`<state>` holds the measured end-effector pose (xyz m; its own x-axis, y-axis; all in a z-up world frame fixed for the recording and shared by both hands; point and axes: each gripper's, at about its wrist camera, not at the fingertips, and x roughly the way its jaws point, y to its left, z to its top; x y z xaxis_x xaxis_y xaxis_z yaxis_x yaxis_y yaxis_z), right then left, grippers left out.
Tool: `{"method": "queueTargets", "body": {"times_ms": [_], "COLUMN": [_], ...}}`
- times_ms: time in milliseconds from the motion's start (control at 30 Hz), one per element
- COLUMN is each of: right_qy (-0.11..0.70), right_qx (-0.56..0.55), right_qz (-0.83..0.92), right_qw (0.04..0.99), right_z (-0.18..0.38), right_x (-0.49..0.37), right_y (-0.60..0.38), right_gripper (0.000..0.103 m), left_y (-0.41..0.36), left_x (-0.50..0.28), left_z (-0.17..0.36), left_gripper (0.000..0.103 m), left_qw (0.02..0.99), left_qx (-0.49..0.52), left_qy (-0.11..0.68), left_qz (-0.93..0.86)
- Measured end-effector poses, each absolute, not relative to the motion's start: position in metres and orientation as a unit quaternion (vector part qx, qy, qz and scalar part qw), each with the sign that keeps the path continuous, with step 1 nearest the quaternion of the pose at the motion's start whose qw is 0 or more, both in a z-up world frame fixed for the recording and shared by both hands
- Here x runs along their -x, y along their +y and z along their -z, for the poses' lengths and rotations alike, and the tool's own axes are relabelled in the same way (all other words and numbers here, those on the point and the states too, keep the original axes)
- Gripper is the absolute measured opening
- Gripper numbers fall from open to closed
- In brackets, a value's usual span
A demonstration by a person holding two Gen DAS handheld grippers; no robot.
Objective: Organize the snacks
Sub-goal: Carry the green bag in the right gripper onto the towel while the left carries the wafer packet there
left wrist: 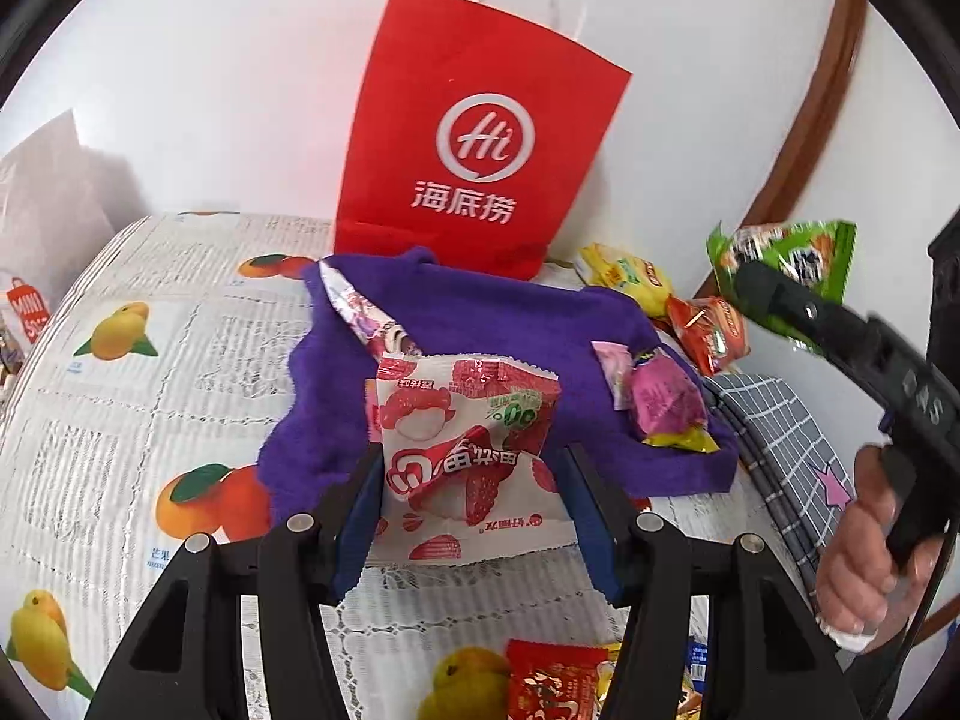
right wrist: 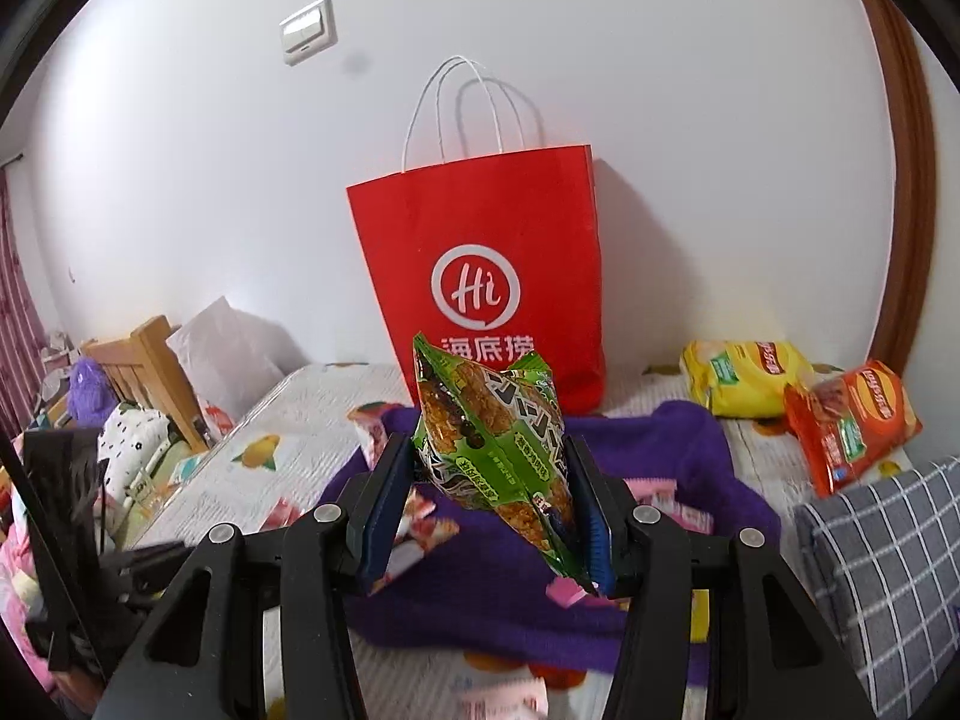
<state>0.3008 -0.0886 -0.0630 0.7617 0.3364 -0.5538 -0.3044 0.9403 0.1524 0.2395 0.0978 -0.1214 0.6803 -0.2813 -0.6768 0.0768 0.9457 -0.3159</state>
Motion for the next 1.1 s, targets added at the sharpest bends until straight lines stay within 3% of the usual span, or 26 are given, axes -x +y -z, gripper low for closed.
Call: {"method": "queueTargets", "body": {"times_ms": [400,733,933,1100], "right_qy": [0.406,0.437,0.432,0.417], "right_qx": [-0.046,-0.069,-0.071,-0.086], "right_qz": [-0.173,-0.171,-0.179,-0.183], "right_qw": [0.896,0.88,0.881,0.886], "right_z": [0.144,0.164,0.159,0.151], "right_x": [-0.351,-0.363,-0.359,-0.355], "right_y": [-0.075,-0.087,-0.087,-0.096], "right_gripper": [0.051,0.052,0.069,0.069], "left_y": [0.11,0.111,0.113,0.113], "left_x": [-0.242,-0.241,-0.244,-0.244], "left_z": [0.126,0.125,0.129,0.13], "left_gripper": [0.056,0.056,0.056,0.056], "left_qw": [0.902,0.902,0.9,0.901], "left_qx": [0.157,0.162,0.166,0.161], "left_qy": [0.393,0.392,0.398,0.398], "left_qz": [0.083,0.078,0.071,0.066]}}
